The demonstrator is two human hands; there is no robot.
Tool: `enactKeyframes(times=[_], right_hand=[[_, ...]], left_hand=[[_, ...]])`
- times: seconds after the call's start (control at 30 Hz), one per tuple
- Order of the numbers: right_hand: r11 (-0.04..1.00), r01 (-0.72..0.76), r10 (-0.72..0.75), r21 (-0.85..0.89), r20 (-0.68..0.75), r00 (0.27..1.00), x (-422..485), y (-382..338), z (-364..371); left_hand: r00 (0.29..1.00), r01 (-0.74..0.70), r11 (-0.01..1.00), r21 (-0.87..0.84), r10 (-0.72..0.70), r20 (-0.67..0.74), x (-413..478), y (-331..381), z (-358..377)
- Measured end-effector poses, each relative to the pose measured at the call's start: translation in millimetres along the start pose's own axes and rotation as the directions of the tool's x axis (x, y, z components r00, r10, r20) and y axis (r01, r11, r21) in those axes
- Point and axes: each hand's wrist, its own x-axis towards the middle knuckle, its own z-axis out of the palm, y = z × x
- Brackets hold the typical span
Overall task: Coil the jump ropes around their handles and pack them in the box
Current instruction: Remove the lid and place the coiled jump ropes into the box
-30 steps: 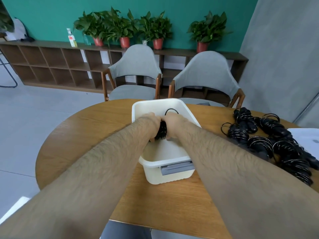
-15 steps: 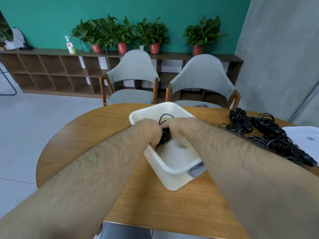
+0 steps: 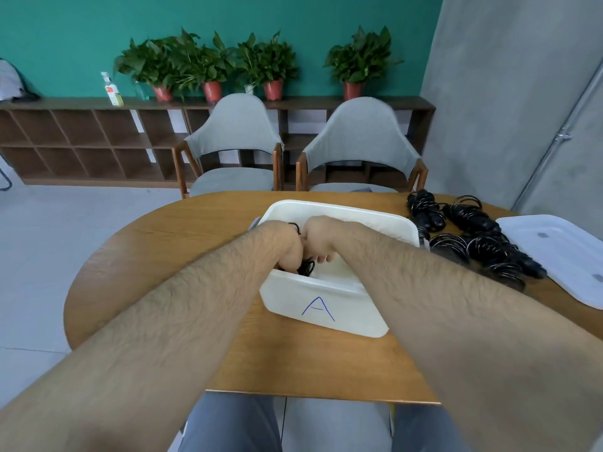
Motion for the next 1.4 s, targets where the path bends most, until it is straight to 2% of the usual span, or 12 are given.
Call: enactKeyframes(times=[0.03,0.17,0.3,0.37,0.47,0.57,0.67,0.83,0.93,1.13,1.3,1.4], right_hand=[[0.999,-0.018,0.015,0.045,0.063,0.998,2.2,2.6,5.6],[0.99,-0.029,0.017,0.136,0.092,0.996,5.4,3.8,20.9],[0.987,-0.033,0.018,0.157,0.099,0.995,1.1,3.5,25.1],[0.991,-0.029,0.014,0.13,0.117,0.993,-3.0,1.6,23.7],[0.998,-0.002,-0.005,0.065,0.108,0.994,-15.5,0.3,17.7],[0.999,0.029,-0.025,0.044,-0.102,0.994,-28.9,11.0,6.9],[0.995,0.051,-0.078,-0.089,-0.337,0.938,-48.7,24.5,-6.8],[0.992,0.057,-0.111,-0.111,-0.578,0.808,-84.8,51.9,-32.3],[0.999,0.034,-0.047,-0.032,-0.682,0.729,-115.8,81.8,-46.8],[0.987,-0.118,0.155,0.106,-0.798,0.582,-178.6,160.6,-45.6],[0.916,-0.209,0.402,0.344,-0.759,0.512,-209.8,224.5,-21.2],[0.877,-0.277,0.48,0.393,-0.688,0.545,-218.4,257.7,5.6]], left_hand=[[1.0,-0.008,0.999,0.042,0.008,0.007,-0.1,0.1,1.5],[0.99,-0.03,1.0,-0.006,0.031,0.139,4.2,-1.0,8.5],[0.998,-0.051,0.983,0.178,0.046,0.033,-1.2,1.9,6.1],[0.997,-0.039,0.973,0.229,0.023,0.068,3.6,3.2,7.6],[0.996,0.002,0.988,0.153,-0.016,0.089,3.2,1.8,5.7],[0.998,0.022,0.999,0.039,-0.02,-0.058,1.1,-1.9,1.2],[0.969,0.012,0.996,-0.083,-0.032,-0.245,9.9,-1.8,-0.7],[0.78,-0.256,0.934,-0.251,0.046,-0.624,0.5,31.2,-21.8],[0.667,-0.411,0.859,-0.305,0.056,-0.743,-9.4,69.7,-37.7],[0.586,-0.584,0.771,-0.252,0.186,-0.788,-26.5,173.0,-53.4],[0.592,-0.643,0.722,-0.258,0.254,-0.765,-22.1,260.8,-34.8],[0.666,-0.608,0.727,-0.319,0.249,-0.703,-0.9,296.9,-5.4]])
